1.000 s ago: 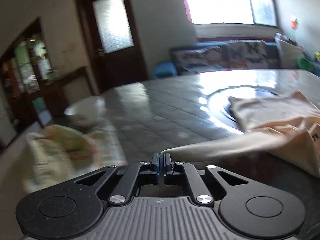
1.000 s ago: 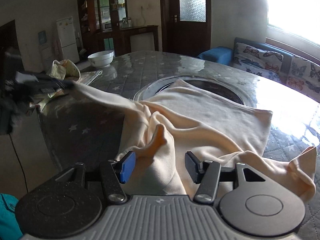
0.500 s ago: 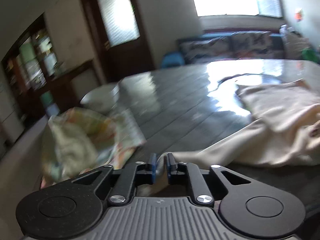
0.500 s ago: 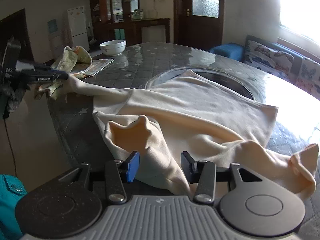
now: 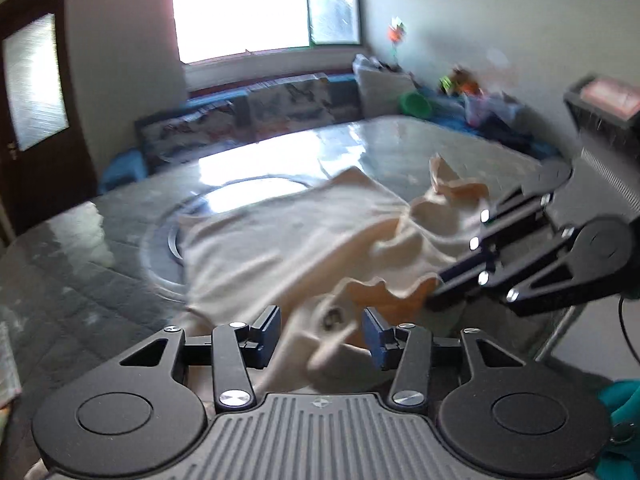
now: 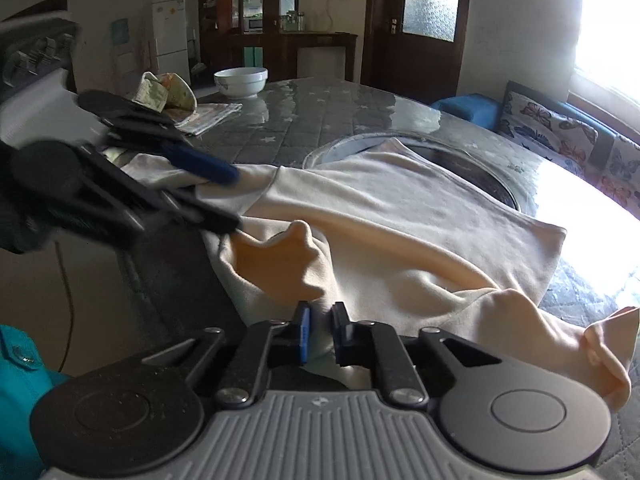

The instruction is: Fold clothes

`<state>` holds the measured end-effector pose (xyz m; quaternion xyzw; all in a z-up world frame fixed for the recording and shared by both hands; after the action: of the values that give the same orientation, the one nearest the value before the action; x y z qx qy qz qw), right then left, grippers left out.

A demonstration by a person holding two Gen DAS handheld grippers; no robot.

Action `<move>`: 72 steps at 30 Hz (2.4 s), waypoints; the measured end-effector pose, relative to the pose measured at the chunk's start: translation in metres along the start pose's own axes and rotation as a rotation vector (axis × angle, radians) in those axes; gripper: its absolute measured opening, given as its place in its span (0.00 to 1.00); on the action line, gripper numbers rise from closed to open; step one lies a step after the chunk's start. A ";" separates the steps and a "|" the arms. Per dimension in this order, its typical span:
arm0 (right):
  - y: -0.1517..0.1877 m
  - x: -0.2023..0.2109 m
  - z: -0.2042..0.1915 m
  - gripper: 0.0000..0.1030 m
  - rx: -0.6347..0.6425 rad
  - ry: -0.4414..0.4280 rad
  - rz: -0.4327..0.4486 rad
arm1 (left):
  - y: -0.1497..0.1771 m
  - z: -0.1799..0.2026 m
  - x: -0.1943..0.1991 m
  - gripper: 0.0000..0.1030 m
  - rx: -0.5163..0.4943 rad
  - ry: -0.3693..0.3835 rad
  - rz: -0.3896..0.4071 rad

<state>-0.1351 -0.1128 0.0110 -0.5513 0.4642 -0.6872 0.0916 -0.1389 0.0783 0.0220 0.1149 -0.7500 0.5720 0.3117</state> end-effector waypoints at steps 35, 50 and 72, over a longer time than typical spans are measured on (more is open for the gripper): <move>0.024 0.025 0.012 0.22 -0.049 -0.115 -0.053 | -0.002 0.005 -0.040 0.09 0.057 0.155 -0.015; 0.025 0.025 0.167 0.39 -0.245 0.461 0.062 | 0.011 0.025 -0.038 0.30 0.013 0.188 -0.022; 0.081 0.118 0.189 0.06 -0.384 0.747 0.147 | 0.006 0.027 -0.040 0.38 -0.053 0.188 -0.047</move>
<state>-0.0509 -0.3342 0.0230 -0.2368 0.6233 -0.7323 -0.1385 -0.1196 0.0479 -0.0106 0.0700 -0.7294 0.5528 0.3967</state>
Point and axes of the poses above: each gripper's, at about its wrist camera, not at the fingertips, and x roughly against the way its jaws point, z to its right, y to its underside, the point moved 3 cm from there along -x, roughly the way its jaws point, and after that the axes turned 5 degrees about -x, right-handed, at the moved point
